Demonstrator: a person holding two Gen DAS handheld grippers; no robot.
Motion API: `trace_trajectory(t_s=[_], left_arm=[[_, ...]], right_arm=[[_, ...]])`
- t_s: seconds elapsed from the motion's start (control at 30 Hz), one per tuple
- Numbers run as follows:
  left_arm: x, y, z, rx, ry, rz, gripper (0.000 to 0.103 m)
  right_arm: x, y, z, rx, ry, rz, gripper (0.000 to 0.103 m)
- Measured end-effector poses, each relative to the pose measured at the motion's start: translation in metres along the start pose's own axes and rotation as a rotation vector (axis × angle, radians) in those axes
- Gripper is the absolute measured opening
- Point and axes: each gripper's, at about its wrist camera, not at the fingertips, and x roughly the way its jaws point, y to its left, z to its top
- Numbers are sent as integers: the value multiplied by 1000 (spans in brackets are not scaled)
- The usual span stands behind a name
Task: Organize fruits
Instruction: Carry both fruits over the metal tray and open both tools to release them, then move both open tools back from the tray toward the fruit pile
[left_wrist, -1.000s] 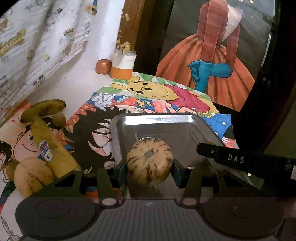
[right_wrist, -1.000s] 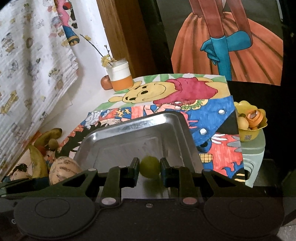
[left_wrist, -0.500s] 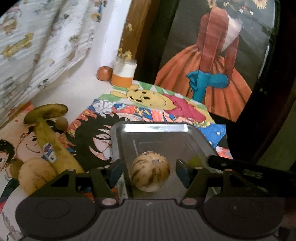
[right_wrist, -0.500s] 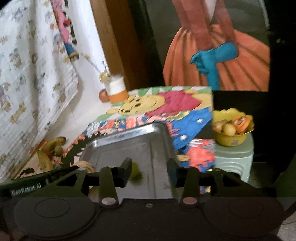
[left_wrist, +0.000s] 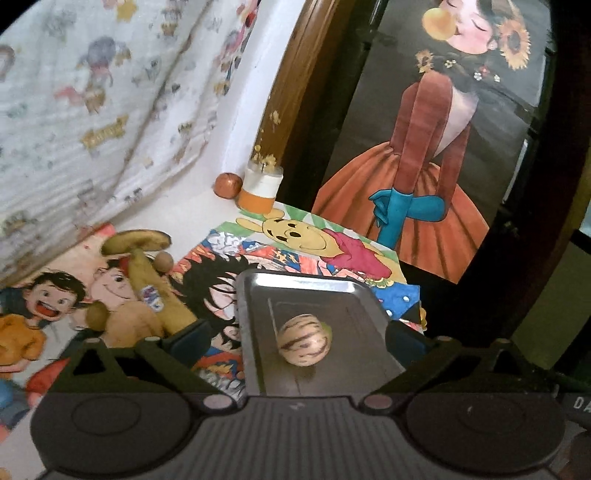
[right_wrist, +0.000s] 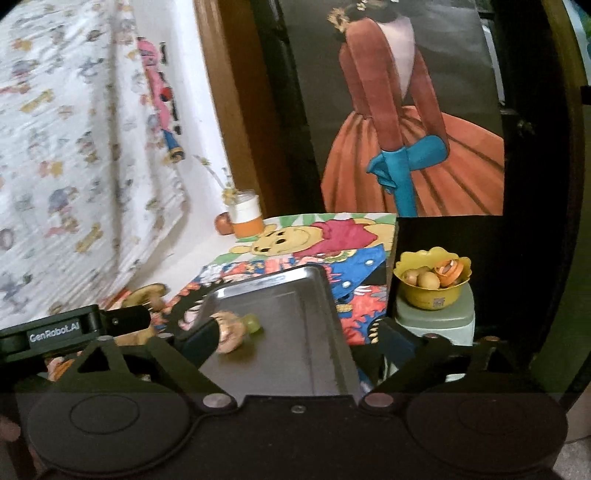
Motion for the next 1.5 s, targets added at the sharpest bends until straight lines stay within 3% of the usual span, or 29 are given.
trace_trajectory(t_s=[0.1,0.27,0.63,1.0,1.5], left_arm=[[-22,0,-5,2,0,14,103],[-54,1,-17,3,16,25,103],[-100,12,-50,18,85,111,103],[-105,20,-68,57,179,217,103],[-102,75,-72,-17,249,327,103]], right_arm=[[-17,8,-6,-13,-3,25,102],[-40,20,-21,-29,12,54,102],[-53,40,-59,-20,152,90,102],[-35,54,-79,-38,273,85,102],[5,95,-93,-164,407,159,102]])
